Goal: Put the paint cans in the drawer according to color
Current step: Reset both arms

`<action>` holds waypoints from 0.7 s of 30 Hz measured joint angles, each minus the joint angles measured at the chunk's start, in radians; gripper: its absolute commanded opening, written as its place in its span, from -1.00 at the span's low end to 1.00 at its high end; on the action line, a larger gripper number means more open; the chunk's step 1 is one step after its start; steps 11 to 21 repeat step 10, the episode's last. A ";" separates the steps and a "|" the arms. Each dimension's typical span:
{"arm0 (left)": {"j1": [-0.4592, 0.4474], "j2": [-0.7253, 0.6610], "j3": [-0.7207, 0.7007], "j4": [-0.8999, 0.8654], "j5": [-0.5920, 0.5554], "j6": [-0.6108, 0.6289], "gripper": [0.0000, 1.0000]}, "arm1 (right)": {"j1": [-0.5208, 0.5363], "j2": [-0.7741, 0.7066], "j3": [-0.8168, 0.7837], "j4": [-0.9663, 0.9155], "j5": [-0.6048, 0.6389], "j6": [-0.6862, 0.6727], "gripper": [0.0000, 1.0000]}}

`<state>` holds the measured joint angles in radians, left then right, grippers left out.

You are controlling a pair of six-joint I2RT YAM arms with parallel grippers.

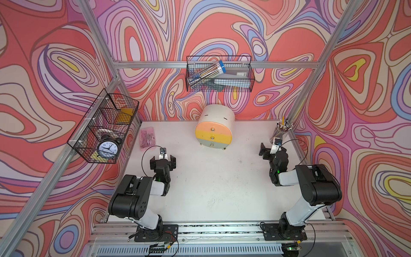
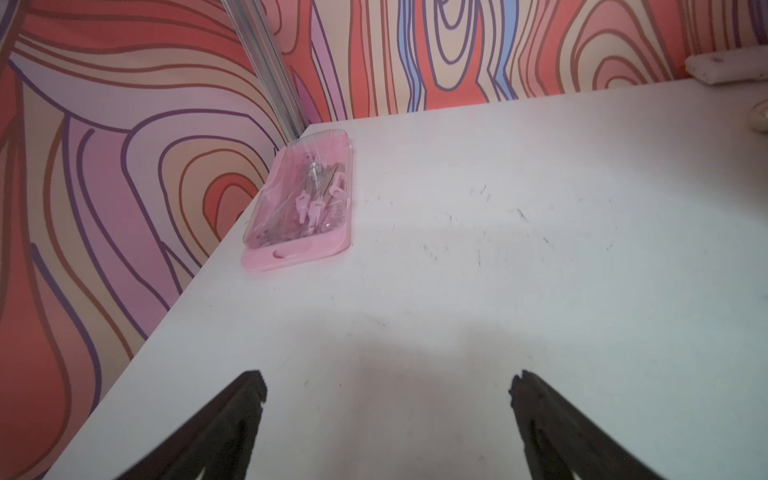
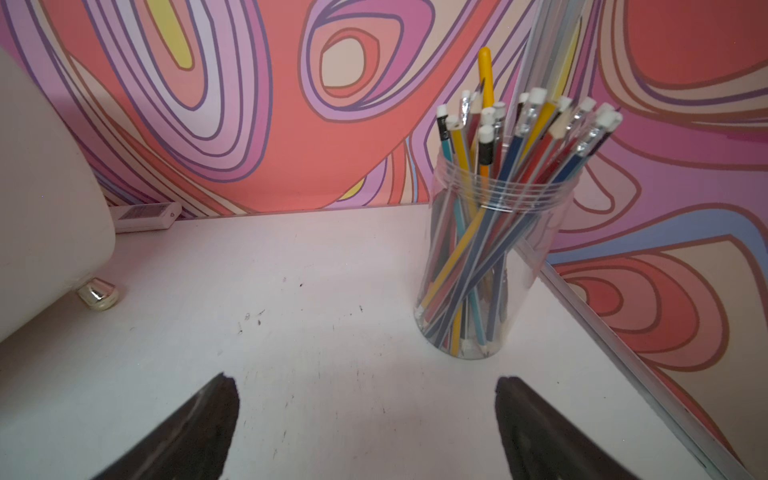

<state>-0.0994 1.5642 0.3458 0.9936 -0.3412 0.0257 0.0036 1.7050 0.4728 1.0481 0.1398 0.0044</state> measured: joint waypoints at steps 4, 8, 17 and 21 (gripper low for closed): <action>0.002 -0.004 0.010 -0.011 0.018 -0.016 0.98 | 0.001 0.000 -0.001 -0.052 -0.025 0.013 0.96; 0.002 -0.004 0.010 -0.028 0.025 -0.021 0.98 | 0.002 0.000 0.000 -0.089 -0.043 0.017 0.97; 0.002 -0.004 0.010 -0.029 0.025 -0.023 0.97 | 0.002 0.000 0.000 -0.093 -0.048 0.017 0.96; 0.002 -0.004 0.010 -0.029 0.025 -0.023 0.97 | 0.002 0.000 0.000 -0.093 -0.048 0.017 0.96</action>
